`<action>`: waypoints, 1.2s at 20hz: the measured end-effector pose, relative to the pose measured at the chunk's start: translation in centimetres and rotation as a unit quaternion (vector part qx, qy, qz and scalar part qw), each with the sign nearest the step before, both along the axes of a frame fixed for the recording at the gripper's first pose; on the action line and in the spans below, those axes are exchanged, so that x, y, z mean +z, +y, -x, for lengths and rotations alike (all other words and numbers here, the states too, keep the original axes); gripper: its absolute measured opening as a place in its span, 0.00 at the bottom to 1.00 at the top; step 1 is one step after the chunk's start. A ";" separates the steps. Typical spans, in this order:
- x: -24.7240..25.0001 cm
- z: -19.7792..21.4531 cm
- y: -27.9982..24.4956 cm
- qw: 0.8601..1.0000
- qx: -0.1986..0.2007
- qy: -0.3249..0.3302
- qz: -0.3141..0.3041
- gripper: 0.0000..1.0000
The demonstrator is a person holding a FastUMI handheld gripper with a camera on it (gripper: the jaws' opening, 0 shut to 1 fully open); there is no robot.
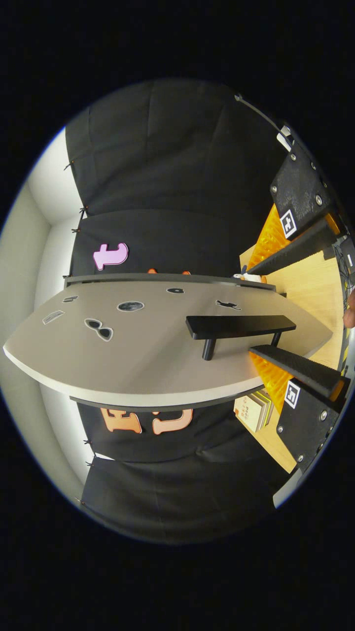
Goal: Open the shoe cabinet door, grab the shoes and put them into the shoe cabinet, then close the shoe cabinet door.
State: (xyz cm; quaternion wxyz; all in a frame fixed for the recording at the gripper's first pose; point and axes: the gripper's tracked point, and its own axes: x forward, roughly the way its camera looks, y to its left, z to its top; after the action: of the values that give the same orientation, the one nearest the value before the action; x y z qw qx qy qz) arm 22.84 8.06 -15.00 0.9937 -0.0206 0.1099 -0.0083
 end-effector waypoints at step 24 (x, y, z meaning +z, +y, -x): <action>-2.2 -17.7 17.4 0.989 0.147 0.027 -0.018 0.90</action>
State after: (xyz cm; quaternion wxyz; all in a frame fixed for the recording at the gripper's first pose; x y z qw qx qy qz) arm 40.50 25.47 -17.17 0.9810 -0.0189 0.1327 0.1400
